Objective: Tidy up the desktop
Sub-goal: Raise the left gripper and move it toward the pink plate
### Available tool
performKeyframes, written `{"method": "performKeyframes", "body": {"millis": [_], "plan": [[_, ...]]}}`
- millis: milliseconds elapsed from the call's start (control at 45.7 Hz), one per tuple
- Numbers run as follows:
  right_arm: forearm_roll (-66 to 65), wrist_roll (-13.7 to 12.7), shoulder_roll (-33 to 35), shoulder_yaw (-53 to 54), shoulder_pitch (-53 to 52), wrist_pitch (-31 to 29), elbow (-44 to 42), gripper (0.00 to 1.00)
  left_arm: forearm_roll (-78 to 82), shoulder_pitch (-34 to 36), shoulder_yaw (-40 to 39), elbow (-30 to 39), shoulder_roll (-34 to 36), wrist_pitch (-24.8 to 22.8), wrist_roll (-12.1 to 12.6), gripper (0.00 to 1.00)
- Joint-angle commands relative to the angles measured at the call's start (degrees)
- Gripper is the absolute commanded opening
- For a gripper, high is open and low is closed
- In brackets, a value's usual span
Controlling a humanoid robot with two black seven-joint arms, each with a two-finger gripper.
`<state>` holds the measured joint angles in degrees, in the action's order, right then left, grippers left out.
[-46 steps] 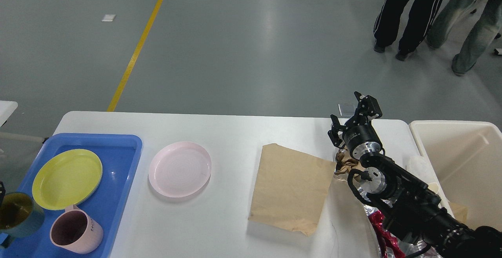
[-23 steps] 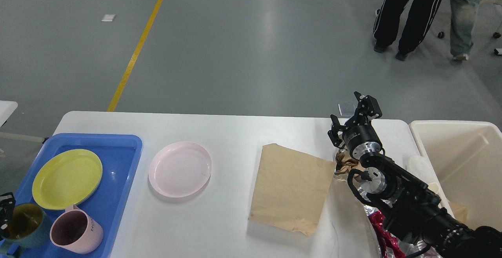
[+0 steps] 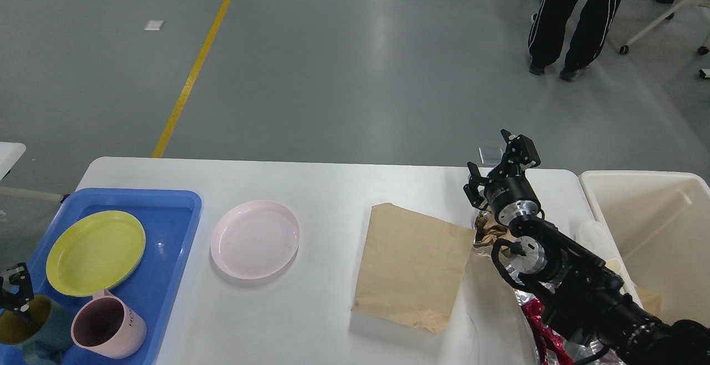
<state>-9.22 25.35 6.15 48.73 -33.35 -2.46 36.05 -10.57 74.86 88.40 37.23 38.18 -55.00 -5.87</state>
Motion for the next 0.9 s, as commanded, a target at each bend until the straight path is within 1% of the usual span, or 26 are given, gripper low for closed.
{"method": "performKeyframes", "body": {"millis": [0,22,87,219,328,459,569,656,744,875], "plan": [[0.0,0.0,0.0,0.0,0.0,0.0,0.0,1.00,0.0,2.4,1.1,0.0,-0.3,0.0,0.2,0.75],[0.0,0.0,0.0,0.0,0.0,0.0,0.0,1.00,0.0,3.0,1.4,0.0,-0.2,0.0,0.2,0.79],[0.0,0.0,0.0,0.0,0.0,0.0,0.0,1.00,0.0,5.1,3.1,0.0,-0.3,0.0,0.3,0.84],[0.0,0.0,0.0,0.0,0.0,0.0,0.0,1.00,-0.1,11.4,7.7,0.0,-1.8,0.0,-0.1,0.89],[0.0,0.0,0.0,0.0,0.0,0.0,0.0,1.00,0.0,16.6,10.5,0.0,-5.3,0.0,0.2,0.94],[0.0,0.0,0.0,0.0,0.0,0.0,0.1,1.00,-0.1,23.3,14.3,0.2,-11.7,0.0,-0.2,0.95],[0.0,0.0,0.0,0.0,0.0,0.0,0.0,1.00,0.0,28.2,14.0,0.2,-16.7,0.0,0.2,0.95],[0.0,0.0,0.0,0.0,0.0,0.0,0.0,1.00,0.0,30.9,13.2,-0.1,-20.6,0.0,0.5,0.95],[0.0,0.0,0.0,0.0,0.0,0.0,0.0,1.00,0.2,32.3,11.8,-0.8,-22.4,0.0,0.6,0.95],[0.0,0.0,0.0,0.0,0.0,0.0,0.0,1.00,0.2,32.5,11.0,-1.6,-23.6,0.0,0.7,0.95]]}}
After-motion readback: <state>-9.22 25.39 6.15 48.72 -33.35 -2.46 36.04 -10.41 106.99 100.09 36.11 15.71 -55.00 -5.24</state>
